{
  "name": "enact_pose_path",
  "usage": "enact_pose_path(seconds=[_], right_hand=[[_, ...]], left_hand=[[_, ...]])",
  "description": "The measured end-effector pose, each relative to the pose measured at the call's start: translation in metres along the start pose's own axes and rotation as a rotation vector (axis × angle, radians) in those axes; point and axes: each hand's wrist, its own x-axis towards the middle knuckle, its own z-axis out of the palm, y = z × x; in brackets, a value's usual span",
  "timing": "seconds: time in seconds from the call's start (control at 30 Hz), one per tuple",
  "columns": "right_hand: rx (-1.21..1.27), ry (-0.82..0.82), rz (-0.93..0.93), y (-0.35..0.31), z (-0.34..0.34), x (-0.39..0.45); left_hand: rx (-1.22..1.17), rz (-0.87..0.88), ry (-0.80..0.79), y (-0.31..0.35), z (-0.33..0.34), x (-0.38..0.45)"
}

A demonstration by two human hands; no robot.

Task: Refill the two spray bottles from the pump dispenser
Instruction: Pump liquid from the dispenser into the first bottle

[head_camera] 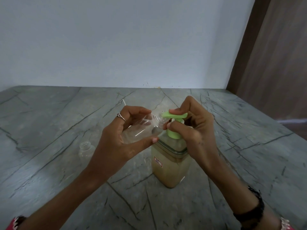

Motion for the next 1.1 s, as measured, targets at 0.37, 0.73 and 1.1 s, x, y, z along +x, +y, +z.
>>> enact_pose_path(seconds=[0.37,0.73,1.1], right_hand=[[-0.001,-0.023,-0.037,0.0030,-0.0005,-0.0060],[-0.017,-0.004,-0.027,0.0011,0.0002,-0.0009],[-0.014,-0.031,-0.049,0.0042,-0.0008,-0.0028]], left_hand=[[-0.019,-0.014,0.007,-0.0004,-0.0006,0.0010],[-0.023,-0.031,0.008,0.0019,0.0008,0.0006],[-0.002,0.001,0.019,0.0026,0.0005,-0.0005]])
